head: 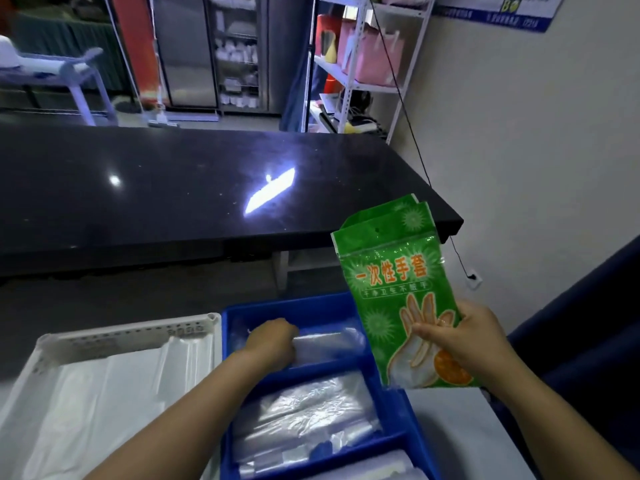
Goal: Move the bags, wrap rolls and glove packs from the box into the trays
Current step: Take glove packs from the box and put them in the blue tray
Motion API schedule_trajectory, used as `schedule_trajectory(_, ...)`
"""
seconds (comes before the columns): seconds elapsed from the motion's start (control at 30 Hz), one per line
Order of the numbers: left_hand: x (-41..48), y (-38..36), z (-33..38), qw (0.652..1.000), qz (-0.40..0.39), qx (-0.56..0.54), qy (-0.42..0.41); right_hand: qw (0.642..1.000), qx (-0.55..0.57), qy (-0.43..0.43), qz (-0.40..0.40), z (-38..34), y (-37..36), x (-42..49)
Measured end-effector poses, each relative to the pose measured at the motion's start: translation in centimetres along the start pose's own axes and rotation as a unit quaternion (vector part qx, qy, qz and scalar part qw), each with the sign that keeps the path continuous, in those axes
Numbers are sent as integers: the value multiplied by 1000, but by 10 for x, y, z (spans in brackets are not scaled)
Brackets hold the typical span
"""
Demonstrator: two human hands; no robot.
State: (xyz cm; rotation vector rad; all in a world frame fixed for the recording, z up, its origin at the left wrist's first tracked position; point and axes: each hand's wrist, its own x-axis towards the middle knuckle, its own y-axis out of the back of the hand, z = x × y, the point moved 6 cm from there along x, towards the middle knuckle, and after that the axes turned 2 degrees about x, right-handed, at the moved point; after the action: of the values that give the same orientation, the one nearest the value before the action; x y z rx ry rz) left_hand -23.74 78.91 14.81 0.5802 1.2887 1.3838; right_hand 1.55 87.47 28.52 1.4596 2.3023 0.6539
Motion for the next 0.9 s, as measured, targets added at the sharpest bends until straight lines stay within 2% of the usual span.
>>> schedule_trajectory(0.13,-12,27,-7,996,65,-56,9,1000,-13,25,9,-9,-3,9)
schedule_trajectory(0.27,-39,75,-25,980,183,-73,38,997,-31,67,10,-20,-5,28)
schedule_trajectory(0.43,-92,109,-79,958,224,-106,147,990,-43,134,-24,-41,-33,52)
schedule_trajectory(0.53,-127,112,-108,938,236,-141,210,973,-92,189,-91,-57,-61,61)
schedule_trajectory(0.6,-145,109,-118,926,244,-167,237,945,-184,226,-149,-65,-82,65)
schedule_trajectory(0.73,-171,100,-125,907,258,-188,276,849,-387,231,-274,-68,-123,74)
schedule_trajectory(0.9,-189,90,-123,896,255,-216,293,787,-444,210,-374,-55,-166,83)
